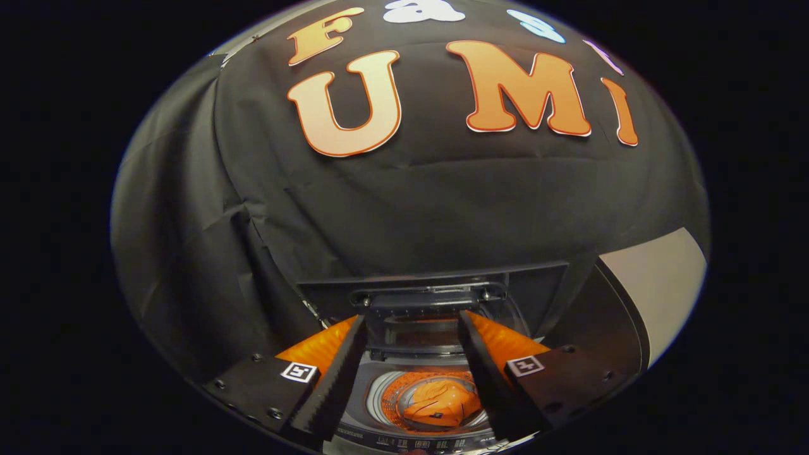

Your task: Put the clothes into the washing machine and then close the washing machine lid.

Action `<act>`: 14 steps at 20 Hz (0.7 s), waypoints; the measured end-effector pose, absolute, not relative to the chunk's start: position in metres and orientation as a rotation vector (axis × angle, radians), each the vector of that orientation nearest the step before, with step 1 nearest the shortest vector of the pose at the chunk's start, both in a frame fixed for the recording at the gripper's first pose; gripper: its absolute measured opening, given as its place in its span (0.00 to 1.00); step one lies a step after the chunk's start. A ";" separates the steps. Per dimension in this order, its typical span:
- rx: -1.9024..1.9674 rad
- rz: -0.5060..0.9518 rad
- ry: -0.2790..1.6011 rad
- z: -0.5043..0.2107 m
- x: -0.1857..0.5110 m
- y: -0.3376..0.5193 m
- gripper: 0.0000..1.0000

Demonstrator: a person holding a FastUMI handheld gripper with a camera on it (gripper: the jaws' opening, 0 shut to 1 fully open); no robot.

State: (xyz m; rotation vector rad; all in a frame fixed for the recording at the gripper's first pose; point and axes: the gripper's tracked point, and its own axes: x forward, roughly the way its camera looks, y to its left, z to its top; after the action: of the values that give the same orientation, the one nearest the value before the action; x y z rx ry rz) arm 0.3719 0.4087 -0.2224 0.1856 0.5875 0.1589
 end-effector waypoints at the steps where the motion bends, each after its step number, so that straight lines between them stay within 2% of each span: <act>1: 0.176 0.155 0.578 -0.220 0.378 0.409 0.94; 3: 0.148 0.134 0.572 -0.216 0.391 0.408 0.95; 5: 0.138 0.129 0.568 -0.213 0.406 0.410 1.00; 14: 0.100 0.061 0.602 -0.232 0.469 0.412 0.99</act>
State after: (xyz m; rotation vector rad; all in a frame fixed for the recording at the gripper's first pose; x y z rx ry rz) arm 0.4690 0.4120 -0.2320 0.0998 0.6024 0.0611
